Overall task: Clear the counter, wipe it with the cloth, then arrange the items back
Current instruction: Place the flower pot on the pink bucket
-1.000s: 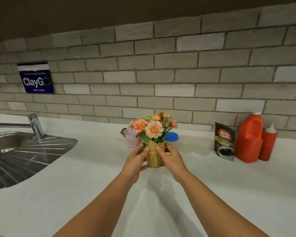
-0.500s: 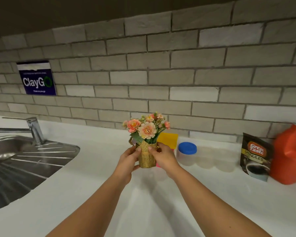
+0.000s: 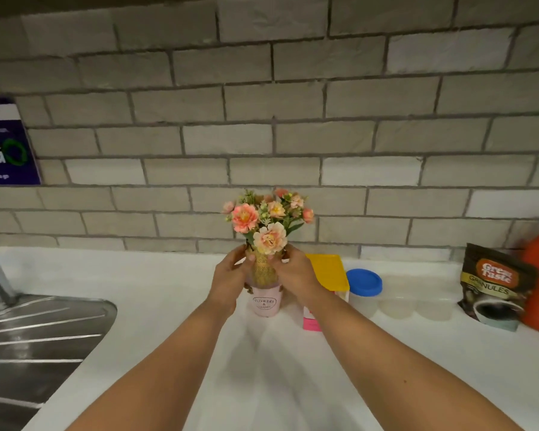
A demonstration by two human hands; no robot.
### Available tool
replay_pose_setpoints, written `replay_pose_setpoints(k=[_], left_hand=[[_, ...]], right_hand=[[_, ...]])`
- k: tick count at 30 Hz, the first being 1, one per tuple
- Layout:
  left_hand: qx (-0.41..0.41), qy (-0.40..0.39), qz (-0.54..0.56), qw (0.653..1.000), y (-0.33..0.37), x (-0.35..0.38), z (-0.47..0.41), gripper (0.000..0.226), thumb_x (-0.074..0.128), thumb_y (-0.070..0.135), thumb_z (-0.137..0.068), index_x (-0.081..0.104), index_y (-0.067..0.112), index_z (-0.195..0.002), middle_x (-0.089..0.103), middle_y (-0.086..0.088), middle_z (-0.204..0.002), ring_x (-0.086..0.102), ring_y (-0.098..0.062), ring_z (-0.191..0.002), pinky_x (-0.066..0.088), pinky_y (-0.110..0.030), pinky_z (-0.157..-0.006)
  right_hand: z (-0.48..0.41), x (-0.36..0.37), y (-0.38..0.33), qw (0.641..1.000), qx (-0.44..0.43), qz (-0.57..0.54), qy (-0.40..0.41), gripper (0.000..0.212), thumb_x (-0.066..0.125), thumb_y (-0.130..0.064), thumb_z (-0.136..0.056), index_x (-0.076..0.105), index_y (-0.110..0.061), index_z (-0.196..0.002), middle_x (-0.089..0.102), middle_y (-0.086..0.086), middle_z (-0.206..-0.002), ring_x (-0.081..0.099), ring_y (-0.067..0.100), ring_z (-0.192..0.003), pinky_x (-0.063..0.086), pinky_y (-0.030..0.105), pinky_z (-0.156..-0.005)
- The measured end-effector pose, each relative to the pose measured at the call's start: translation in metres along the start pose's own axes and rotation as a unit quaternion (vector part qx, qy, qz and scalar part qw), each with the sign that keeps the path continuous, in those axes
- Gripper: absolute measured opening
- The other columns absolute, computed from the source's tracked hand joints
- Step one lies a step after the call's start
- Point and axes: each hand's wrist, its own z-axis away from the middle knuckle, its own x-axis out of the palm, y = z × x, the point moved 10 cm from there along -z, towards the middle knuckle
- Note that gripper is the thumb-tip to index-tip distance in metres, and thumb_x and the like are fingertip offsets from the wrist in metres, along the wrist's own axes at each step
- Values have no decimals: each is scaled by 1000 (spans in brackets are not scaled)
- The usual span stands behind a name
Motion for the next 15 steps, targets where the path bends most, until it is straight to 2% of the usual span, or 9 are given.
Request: replay_pose_setpoints(k=[2, 3, 5, 6, 8, 12, 15], left_hand=[[-3, -8, -3, 1000, -7, -1, -13, 42, 55, 13, -93, 49, 14, -134, 58, 1, -119, 56, -1, -86, 46, -5, -51], [-6, -13, -2, 1000, -11, -1, -20, 42, 56, 13, -92, 49, 15, -134, 59, 1, -121, 58, -7, -92, 49, -9, -59], [-12, -25, 3, 1000, -22, -1, -32, 43, 57, 14, -92, 50, 17, -135, 58, -1, -128, 57, -18, -108, 52, -26, -79], [-14, -30, 3, 999, -28, 0, -37, 44, 57, 14, -91, 50, 17, -134, 58, -2, -129, 57, -22, -113, 51, -34, -84], [-15, -38, 5, 999, -39, 0, -46, 43, 57, 14, -91, 51, 18, -133, 60, -3, -127, 58, -24, -114, 50, -35, -82], [-8, -47, -2, 999, -59, -1, -58, 41, 55, 14, -93, 52, 17, -133, 61, -4, -125, 59, -23, -112, 50, -21, -69], [1, -45, -9, 999, -73, -6, -62, 40, 54, 11, -93, 52, 15, -133, 61, -3, -126, 57, -27, -113, 49, -17, -68]], right_hand=[[-10, 4, 7, 1000, 6, 7, 20, 34, 58, -23, -90, 57, -13, -123, 64, 9, -119, 58, 26, -109, 43, 27, -80], [-15, 7, 11, 999, 9, 12, 30, 35, 58, -23, -90, 57, -14, -123, 64, 8, -119, 58, 26, -109, 44, 30, -83], [-22, 13, 20, 999, 17, 17, 49, 35, 58, -24, -89, 57, -17, -124, 64, 7, -118, 59, 26, -109, 48, 35, -87], [-25, 16, 24, 998, 19, 19, 56, 36, 58, -25, -89, 56, -19, -125, 64, 6, -118, 59, 25, -108, 50, 37, -88], [-30, 24, 34, 998, 21, 27, 61, 37, 58, -26, -88, 55, -23, -125, 64, 4, -117, 60, 25, -107, 51, 40, -88], [-34, 35, 57, 996, 33, 58, 64, 36, 55, -22, -87, 54, -27, -123, 66, 3, -114, 60, 24, -107, 51, 41, -88], [-33, 40, 68, 991, 28, 113, 68, 39, 56, -28, -88, 51, -29, -126, 63, 2, -119, 56, 24, -112, 49, 40, -91]])
